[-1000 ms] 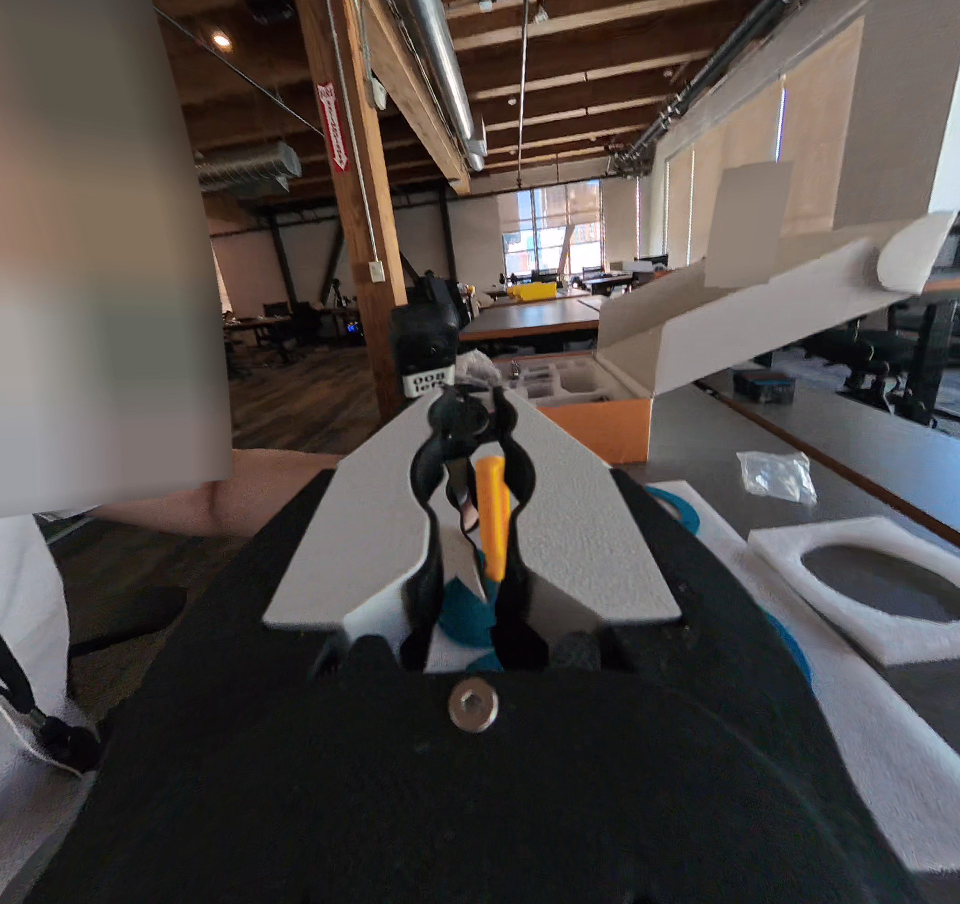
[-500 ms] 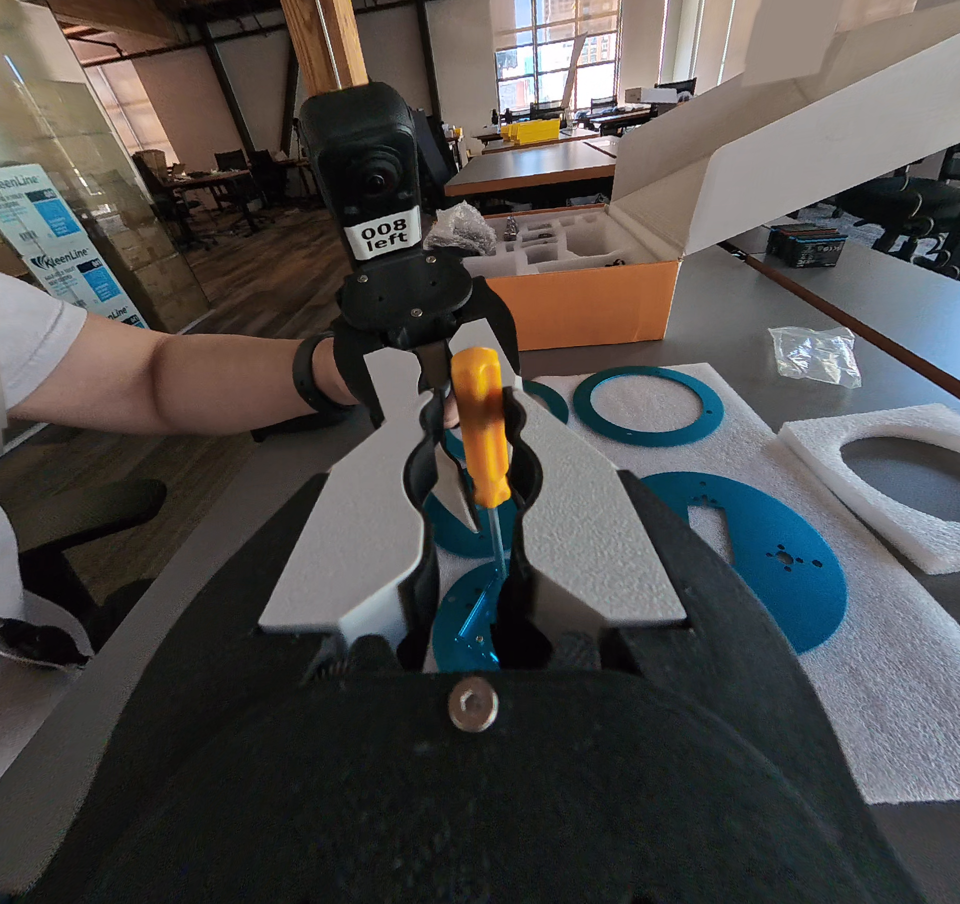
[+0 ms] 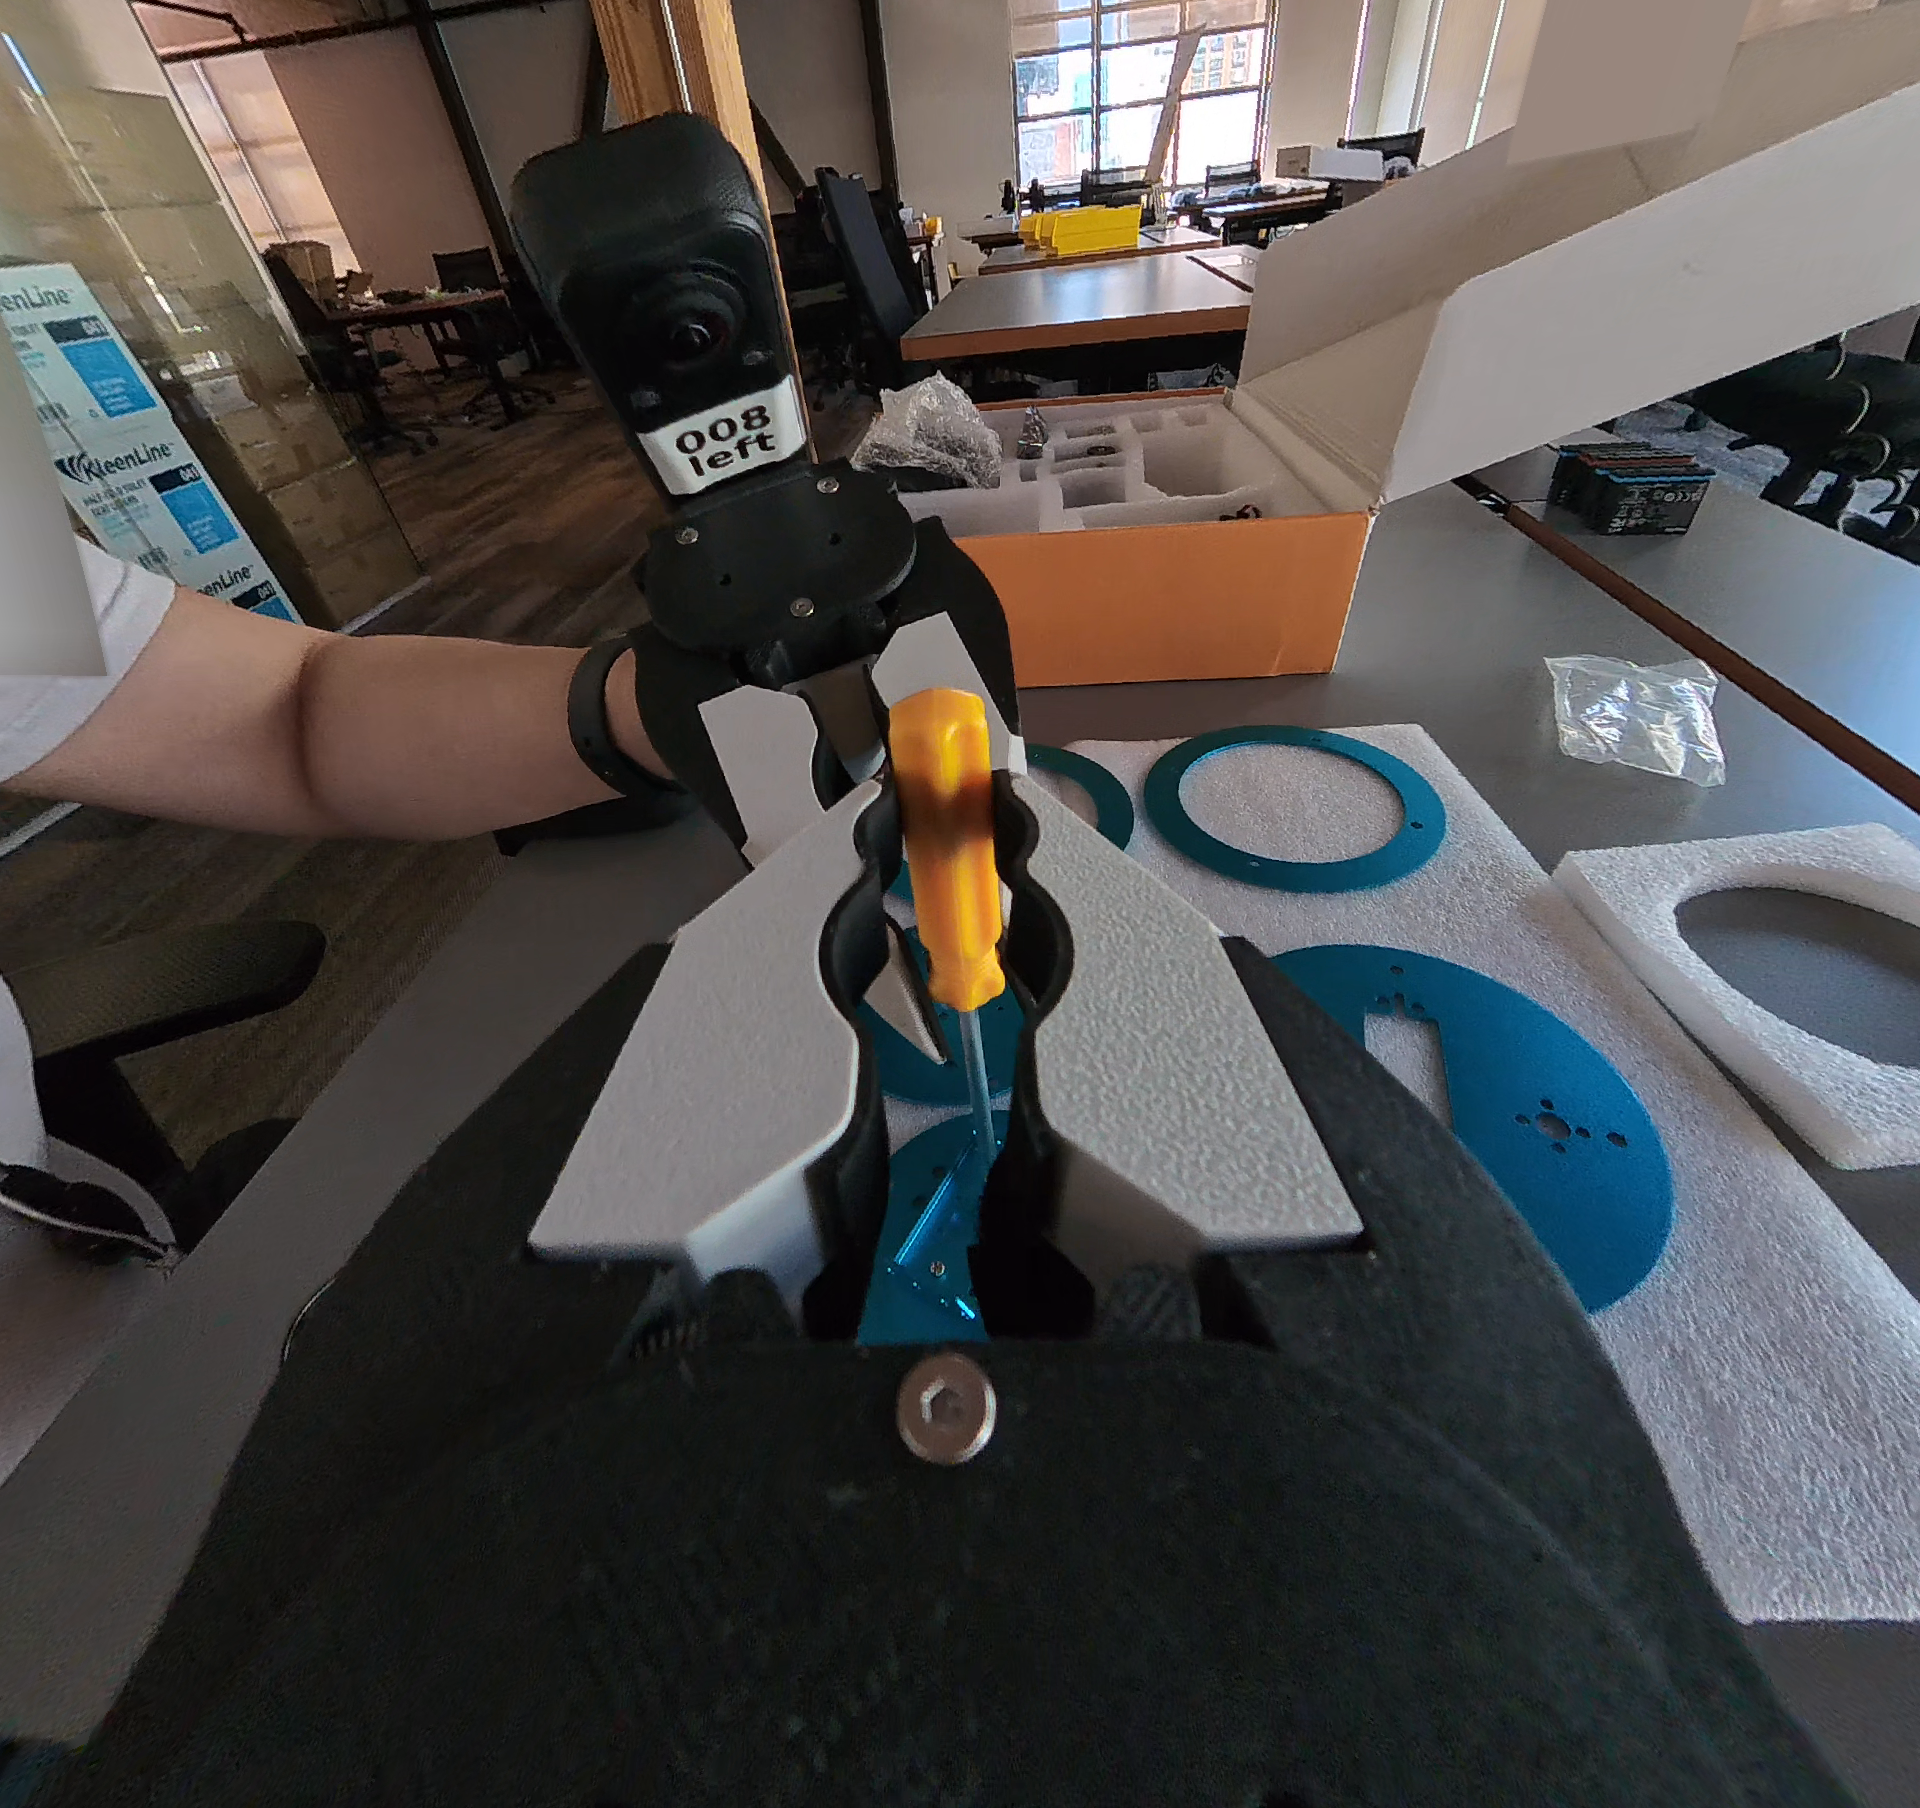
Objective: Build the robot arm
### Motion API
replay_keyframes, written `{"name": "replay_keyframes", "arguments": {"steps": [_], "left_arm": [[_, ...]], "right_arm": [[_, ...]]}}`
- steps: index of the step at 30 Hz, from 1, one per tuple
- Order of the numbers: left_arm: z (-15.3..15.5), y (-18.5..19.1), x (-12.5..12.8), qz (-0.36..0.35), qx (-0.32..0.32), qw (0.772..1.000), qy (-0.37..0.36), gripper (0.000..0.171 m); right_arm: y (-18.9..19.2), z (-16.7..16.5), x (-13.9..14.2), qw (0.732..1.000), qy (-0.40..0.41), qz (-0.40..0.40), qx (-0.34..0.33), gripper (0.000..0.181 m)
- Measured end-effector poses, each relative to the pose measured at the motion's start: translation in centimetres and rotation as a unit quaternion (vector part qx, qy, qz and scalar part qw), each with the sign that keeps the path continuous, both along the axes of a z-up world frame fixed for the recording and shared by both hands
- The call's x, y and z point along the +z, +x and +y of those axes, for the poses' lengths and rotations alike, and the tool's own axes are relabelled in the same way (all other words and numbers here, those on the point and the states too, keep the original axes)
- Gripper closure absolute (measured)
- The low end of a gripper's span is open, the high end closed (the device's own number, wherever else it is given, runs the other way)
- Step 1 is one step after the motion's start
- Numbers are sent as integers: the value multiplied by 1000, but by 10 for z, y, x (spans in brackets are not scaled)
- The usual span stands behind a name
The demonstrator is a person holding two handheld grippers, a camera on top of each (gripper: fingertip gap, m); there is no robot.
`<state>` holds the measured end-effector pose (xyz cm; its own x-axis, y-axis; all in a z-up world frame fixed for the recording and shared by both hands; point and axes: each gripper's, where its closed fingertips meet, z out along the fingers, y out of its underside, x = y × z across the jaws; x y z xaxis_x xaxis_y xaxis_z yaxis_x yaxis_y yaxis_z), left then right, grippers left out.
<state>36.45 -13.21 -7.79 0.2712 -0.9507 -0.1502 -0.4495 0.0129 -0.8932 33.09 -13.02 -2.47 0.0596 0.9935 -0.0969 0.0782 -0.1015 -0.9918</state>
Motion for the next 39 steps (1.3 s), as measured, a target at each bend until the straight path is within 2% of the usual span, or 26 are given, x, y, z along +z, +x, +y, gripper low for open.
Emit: {"name": "replay_keyframes", "arguments": {"steps": [9, 10, 11, 13, 14, 17, 21, 26, 34, 39], "left_arm": [[-1, -1, 1, 4, 2, 1000, 16, 146], [-2, -2, 2, 4, 1, 1000, 15, 136], [-2, -4, 3, 4, -2, 1000, 12, 119], [-4, -14, 0, 6, -10, 1000, -10, 76], [-4, -20, -3, 12, -16, 1000, -20, 68], [-4, -28, -18, 60, -47, 997, -17, 66], [-8, -15, -43, 125, -99, 987, -16, 84], [-7, -9, -66, 177, -139, 974, -14, 87], [-4, -3, -73, 192, -193, 961, -45, 86], [-7, -2, -76, 196, -228, 951, -67, 94]], "right_arm": [[1, -1, 0, 1000, 0, 2, -4, 166], [1, -1, 0, 1000, 0, 2, -4, 166], [1, 0, 0, 1000, 0, 1, -6, 166], [2, 1, 0, 1000, -1, 0, -8, 166], [2, 1, 0, 1000, -2, 0, -9, 166], [3, 0, 0, 1000, -2, 2, -8, 166], [3, 1, 0, 1000, 1, -1, -12, 166], [3, 0, 0, 1000, 3, -3, -14, 166], [5, 3, 0, 1000, -7, 5, -18, 166], [7, 5, 0, 1000, -10, 2, -23, 166]]}}
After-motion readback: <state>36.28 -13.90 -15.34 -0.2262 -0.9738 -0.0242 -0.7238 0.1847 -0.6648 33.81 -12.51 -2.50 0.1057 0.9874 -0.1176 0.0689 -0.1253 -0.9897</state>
